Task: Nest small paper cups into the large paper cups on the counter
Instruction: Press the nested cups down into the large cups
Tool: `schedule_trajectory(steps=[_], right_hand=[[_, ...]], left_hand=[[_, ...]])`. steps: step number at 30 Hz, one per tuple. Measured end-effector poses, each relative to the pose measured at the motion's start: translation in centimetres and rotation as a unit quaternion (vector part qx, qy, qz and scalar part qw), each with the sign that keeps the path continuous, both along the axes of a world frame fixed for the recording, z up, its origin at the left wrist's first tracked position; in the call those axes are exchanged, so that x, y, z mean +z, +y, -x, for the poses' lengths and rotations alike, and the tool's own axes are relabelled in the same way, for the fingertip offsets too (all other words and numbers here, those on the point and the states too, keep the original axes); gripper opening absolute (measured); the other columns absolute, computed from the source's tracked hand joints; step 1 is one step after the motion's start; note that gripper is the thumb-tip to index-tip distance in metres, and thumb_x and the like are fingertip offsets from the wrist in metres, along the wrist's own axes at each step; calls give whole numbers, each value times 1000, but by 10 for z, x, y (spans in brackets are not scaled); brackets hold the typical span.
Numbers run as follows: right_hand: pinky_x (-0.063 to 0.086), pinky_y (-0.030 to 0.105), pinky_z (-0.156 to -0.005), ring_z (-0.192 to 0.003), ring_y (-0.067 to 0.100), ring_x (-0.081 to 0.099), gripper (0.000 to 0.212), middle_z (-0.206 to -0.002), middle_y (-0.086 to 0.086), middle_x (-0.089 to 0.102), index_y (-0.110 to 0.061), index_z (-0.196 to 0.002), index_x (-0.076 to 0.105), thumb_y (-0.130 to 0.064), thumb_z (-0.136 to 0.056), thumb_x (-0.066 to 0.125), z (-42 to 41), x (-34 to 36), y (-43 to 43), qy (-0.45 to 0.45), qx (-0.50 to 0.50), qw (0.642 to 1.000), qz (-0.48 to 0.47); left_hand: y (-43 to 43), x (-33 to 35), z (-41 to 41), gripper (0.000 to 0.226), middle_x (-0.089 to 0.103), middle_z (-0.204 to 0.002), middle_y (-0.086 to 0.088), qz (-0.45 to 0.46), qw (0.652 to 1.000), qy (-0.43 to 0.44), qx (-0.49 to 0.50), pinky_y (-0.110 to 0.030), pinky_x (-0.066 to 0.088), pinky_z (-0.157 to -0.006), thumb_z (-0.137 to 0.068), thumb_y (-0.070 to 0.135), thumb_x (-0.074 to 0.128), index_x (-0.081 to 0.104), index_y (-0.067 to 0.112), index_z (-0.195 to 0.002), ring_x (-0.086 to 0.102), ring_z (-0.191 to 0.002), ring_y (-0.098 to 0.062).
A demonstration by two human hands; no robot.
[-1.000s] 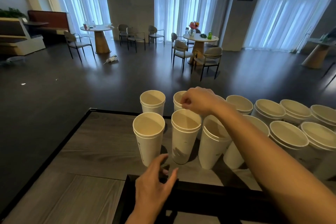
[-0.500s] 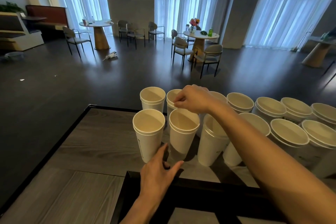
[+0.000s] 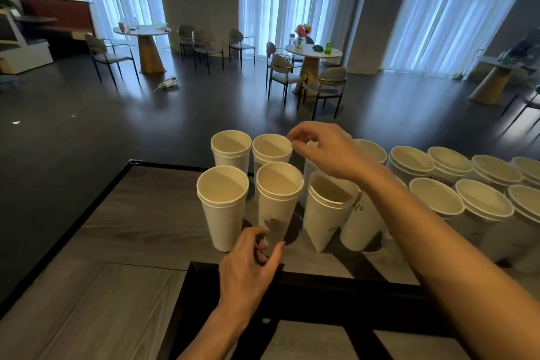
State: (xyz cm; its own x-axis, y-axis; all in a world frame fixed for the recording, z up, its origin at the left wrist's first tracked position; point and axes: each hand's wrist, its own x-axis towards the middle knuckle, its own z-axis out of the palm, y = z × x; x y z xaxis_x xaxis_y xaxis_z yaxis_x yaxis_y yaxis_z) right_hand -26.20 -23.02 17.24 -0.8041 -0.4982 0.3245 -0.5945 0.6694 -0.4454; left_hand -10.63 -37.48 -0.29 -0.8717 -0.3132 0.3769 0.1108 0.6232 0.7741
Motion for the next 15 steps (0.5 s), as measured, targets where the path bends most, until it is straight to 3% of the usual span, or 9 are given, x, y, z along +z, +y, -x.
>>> schedule_trajectory(steps=[5,9,12,15], right_hand=[[50,30,-83,-96,3,57,17,-109,-14,62,-31,-110,64,-36,-96,57,-16,5,54,12,-59,998,-14],[51,31,-81,-97,7,56,15,-109,-13,61,-30,-107,65,-35,-96,56,-30,1,86,23,-94,994,-48],[53,31,-77,-93,8,57,11,-102,-14,59,-29,-102,64,-34,-96,57,-41,-4,107,41,-104,993,-37],[50,26,-70,-87,6,57,16,-96,-15,61,-31,-100,64,-43,-95,55,-52,-13,124,72,-108,990,-60]], left_hand=[[24,19,6,30,62,-90,9,99,977,171,-84,-17,55,-59,-86,40,71,57,25,-108,62,-72,-3],[44,51,23,41,67,-107,-7,164,941,289,-66,-22,54,-81,-83,36,75,59,19,-116,62,-97,-13],[57,79,37,49,67,-119,-8,226,932,273,-83,-29,42,-93,-81,42,74,63,20,-123,56,-111,-17],[65,97,51,56,69,-123,-1,303,932,169,-107,-32,38,-101,-81,57,70,66,23,-125,58,-115,-17]])
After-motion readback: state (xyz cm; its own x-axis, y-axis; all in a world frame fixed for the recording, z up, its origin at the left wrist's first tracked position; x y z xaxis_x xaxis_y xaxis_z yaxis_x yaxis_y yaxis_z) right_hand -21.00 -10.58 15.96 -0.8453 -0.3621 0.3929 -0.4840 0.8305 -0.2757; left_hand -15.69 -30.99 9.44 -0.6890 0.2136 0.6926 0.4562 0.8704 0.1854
